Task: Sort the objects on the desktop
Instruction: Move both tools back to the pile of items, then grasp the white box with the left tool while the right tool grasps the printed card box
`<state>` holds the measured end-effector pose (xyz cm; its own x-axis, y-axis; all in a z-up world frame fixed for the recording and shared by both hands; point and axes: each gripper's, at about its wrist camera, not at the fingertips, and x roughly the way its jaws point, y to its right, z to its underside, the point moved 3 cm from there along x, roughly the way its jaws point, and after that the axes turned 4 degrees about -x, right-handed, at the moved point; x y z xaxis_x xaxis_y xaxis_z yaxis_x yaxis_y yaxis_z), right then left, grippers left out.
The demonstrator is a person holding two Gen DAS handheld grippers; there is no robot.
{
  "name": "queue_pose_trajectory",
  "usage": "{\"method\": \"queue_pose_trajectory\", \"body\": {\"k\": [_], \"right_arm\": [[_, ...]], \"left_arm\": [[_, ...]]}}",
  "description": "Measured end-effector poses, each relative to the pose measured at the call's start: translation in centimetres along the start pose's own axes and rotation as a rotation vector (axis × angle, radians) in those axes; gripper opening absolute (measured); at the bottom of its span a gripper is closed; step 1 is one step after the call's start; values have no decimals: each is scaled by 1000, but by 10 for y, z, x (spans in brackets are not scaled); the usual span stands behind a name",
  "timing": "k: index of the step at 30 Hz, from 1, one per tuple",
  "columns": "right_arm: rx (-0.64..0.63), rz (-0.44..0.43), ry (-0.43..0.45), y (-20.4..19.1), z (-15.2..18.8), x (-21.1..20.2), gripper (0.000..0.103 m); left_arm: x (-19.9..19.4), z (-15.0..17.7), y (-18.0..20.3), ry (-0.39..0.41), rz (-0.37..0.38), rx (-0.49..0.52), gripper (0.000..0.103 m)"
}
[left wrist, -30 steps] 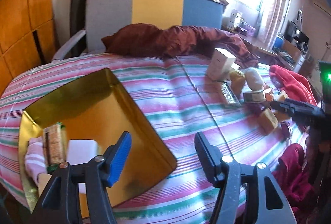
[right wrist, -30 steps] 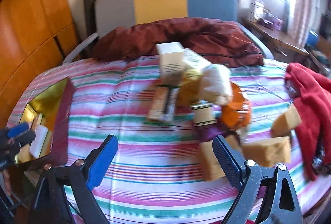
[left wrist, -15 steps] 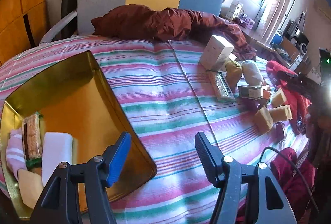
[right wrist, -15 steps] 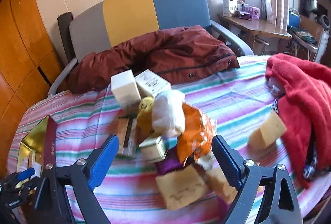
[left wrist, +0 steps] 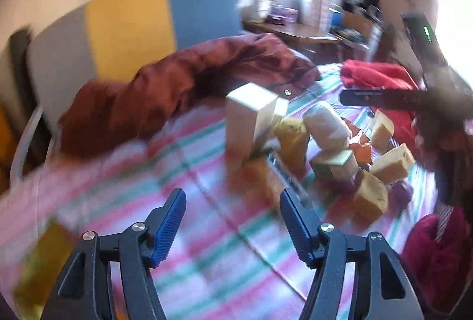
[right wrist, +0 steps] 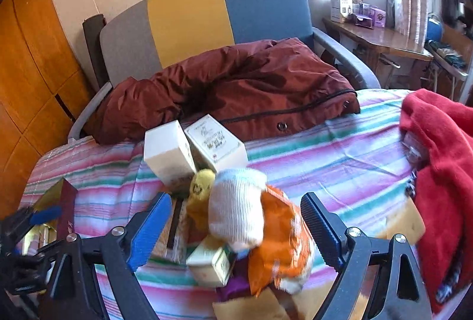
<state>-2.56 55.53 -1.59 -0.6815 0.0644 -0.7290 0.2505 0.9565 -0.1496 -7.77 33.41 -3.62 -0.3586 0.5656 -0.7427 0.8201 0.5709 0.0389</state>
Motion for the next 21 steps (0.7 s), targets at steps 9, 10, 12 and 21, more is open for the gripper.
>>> {"method": "queue_pose_trajectory", "body": {"k": [9,10,12,21], "right_arm": [[-86,-42,-86,8,-46,40,86],[-99,-45,-97,9,-49,45,86],[-124,-56,-129,12,-55,56,86],[-177,-87,-246,22,-62,103,86]], "left_arm": [[90,-49,7,-55,131,150,68],[97,-53,8,-51,136,164,68],[112,-60,8,-52,164,182,68],[156,-67,9,-89,289,177,63]]}}
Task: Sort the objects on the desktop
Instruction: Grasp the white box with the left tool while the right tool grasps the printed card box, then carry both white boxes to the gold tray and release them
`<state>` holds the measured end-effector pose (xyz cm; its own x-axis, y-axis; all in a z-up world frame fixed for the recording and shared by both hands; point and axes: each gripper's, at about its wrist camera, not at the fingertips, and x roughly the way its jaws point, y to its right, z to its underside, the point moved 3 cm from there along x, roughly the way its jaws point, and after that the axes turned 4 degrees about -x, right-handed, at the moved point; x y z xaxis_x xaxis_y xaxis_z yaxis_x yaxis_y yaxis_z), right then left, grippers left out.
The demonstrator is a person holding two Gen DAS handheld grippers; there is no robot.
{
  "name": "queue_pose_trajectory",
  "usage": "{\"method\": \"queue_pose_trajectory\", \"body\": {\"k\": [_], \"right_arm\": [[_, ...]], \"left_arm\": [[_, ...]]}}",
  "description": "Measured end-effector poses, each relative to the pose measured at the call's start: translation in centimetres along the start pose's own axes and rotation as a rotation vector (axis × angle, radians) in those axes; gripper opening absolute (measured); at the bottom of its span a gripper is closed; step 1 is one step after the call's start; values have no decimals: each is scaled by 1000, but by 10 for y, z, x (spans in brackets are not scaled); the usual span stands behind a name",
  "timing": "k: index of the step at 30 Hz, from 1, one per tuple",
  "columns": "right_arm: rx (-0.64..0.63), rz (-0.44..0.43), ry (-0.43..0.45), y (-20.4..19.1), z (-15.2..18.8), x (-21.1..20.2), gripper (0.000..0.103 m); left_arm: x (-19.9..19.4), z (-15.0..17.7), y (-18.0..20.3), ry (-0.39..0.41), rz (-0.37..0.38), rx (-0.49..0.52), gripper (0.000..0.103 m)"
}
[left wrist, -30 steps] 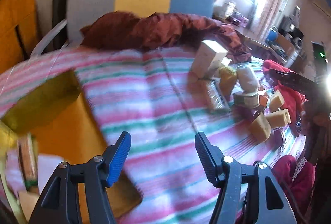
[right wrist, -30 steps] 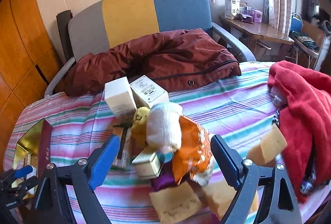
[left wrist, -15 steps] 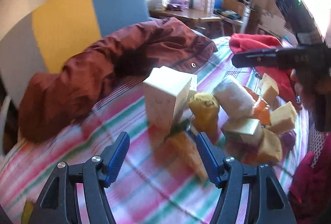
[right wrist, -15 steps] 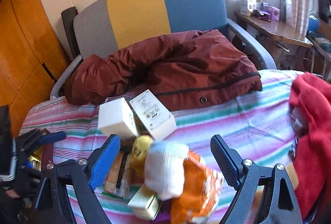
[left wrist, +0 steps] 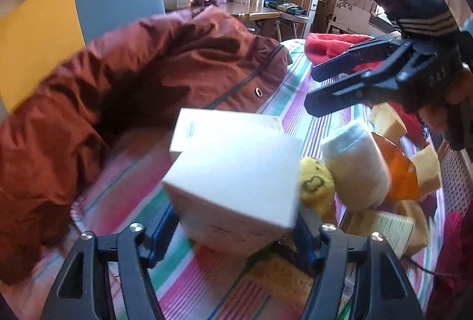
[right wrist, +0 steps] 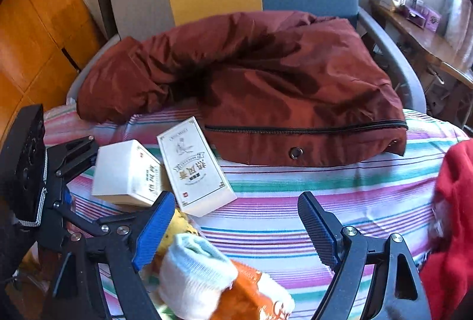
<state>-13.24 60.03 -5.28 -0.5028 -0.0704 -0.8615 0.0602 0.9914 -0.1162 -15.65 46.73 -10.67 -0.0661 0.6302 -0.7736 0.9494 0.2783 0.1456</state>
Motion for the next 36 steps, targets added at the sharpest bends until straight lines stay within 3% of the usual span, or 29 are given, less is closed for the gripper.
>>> {"method": "queue_pose_trajectory", "body": {"k": [5,13,14,15,16,19,27,36], "right_arm": [[-61,-20,-18,-11,-8,11,86],[-228,14,-97,-47,-30,57,86],[-233,22,-114,-48,-29,64,81],[-239,43,-132,-48,-27,71,61],[-245,52,-145,-50,-25,75,61],[-270,62,-128,-61,-21,72,54],[-216,79,19,-82,-24,14,53],[-177,-44,143,-150,2,-40,51]], "left_arm": [[-13,6,-13,21,-1,-81,54],[-33,20,-20,22,-52,-146,53],[-38,23,-21,21,-57,-160,53],[-41,25,-21,23,-66,-174,53],[-46,28,-22,26,-73,-195,53],[-59,37,-24,32,-91,-247,53],[-112,41,-8,102,-134,-305,53],[-186,71,12,182,-176,-437,53]]}}
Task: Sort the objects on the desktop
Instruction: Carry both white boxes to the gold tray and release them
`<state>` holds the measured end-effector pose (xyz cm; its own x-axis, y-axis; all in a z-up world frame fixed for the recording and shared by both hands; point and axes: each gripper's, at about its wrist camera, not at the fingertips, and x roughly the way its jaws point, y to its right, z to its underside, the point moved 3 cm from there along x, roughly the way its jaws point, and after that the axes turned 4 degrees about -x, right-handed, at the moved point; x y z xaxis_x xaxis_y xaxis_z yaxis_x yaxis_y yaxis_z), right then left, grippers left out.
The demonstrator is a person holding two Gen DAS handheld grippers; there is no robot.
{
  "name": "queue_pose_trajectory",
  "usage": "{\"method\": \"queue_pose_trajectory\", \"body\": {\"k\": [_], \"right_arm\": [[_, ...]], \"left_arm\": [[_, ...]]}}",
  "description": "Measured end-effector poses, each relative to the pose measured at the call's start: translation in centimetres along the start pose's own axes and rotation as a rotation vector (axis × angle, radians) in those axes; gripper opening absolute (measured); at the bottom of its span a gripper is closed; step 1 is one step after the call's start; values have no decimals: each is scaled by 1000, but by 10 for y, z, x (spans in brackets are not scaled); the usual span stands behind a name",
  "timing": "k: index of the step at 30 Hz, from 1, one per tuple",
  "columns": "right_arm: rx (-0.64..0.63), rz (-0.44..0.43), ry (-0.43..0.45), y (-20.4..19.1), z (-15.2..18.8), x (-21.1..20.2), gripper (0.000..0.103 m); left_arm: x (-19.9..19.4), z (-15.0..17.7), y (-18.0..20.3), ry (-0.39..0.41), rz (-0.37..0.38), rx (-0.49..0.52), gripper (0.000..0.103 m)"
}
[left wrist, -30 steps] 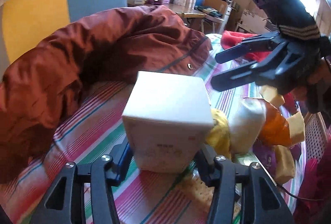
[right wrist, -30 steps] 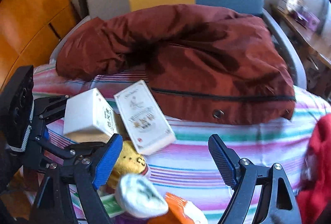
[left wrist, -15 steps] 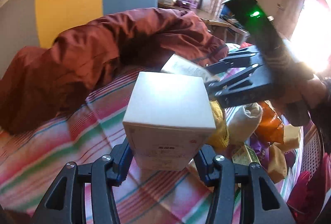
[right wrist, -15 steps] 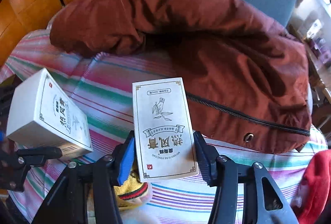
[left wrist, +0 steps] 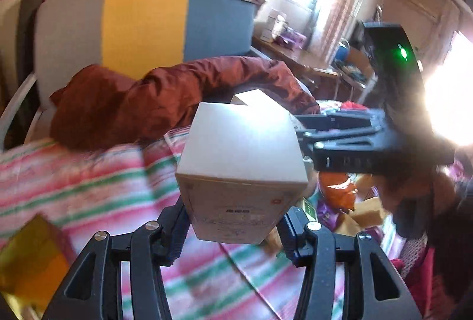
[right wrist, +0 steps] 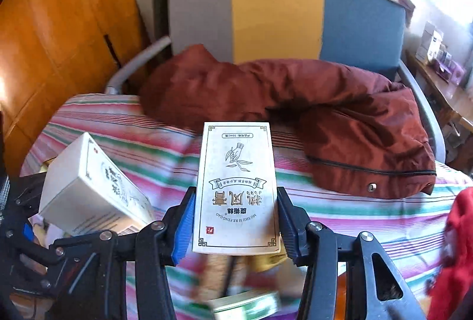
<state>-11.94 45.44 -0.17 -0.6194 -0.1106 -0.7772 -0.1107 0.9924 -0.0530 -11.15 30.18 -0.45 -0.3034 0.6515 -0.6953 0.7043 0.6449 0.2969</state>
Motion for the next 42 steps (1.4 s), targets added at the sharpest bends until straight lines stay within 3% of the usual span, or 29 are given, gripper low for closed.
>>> {"method": "queue_pose_trajectory", "body": {"k": [14,21,25,28,30,37,42], "right_arm": [[-66,-221,14,-146,28,-16,51],[-106,-325,6,-224,22,-6,51],[-83,-375,-6,-264,11,9,51],[-9,-493,-19,-292,2,23,54],[30,-542,-28,-303,0,31,63],[7,-527,-105,-320,23,44,64],[4,-495,-152,-312,50,50,64]], "left_arm": [[-108,85,-86,83,-208,-219,53],[-154,111,-156,132,-371,-314,53],[-163,121,-204,102,-485,-363,54],[-162,131,-233,69,-550,-410,63],[-162,138,-244,59,-546,-444,68],[-173,163,-254,105,-556,-502,72],[-182,154,-245,200,-592,-436,72]]}}
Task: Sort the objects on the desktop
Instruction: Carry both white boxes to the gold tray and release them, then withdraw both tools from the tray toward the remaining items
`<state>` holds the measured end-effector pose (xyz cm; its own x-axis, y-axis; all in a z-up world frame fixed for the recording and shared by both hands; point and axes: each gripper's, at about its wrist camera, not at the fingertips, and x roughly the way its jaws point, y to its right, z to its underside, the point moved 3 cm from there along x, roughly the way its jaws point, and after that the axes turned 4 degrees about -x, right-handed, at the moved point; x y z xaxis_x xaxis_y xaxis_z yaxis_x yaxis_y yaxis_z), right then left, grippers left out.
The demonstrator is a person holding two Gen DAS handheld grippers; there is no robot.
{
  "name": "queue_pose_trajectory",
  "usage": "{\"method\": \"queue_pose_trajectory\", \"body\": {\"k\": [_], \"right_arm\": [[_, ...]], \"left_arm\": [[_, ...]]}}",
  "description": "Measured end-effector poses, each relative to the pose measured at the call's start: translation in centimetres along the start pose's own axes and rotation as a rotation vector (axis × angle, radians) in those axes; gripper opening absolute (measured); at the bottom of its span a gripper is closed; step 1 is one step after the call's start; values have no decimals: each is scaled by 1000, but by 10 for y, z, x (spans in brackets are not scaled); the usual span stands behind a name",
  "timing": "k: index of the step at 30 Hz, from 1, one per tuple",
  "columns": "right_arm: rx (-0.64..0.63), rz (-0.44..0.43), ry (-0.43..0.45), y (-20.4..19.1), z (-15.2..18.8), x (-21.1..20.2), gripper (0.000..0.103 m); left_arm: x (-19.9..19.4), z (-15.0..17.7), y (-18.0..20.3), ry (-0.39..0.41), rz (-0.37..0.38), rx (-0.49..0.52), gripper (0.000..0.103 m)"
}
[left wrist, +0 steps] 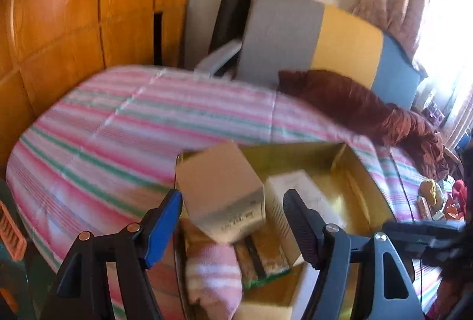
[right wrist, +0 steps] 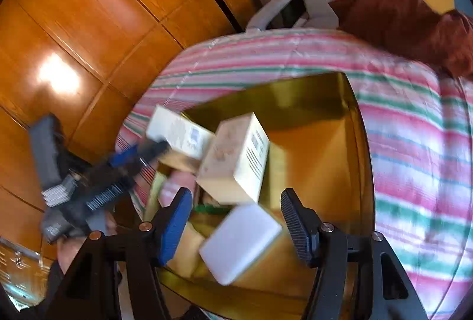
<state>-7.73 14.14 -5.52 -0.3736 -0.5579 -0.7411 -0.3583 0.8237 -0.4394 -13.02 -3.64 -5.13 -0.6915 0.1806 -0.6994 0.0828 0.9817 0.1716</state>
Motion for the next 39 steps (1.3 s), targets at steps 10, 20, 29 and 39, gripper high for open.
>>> {"method": "queue_pose_trajectory", "body": {"k": [10,20,29,39], "right_arm": [[-16,57,-20,1,23,-4,67],[-29,51,-17,-4,38,-8,69],[-20,57,-11,-6,46,-13,74],[17,78,7,5,52,-27,75]], "left_arm": [[-9,-51,8,125,32,-71,63],[-58,-4,-50,150,-82,-281,63],[8,1,-46,8,-219,-172,62],[-3,-3,-9,50,-45,-122,66]]}}
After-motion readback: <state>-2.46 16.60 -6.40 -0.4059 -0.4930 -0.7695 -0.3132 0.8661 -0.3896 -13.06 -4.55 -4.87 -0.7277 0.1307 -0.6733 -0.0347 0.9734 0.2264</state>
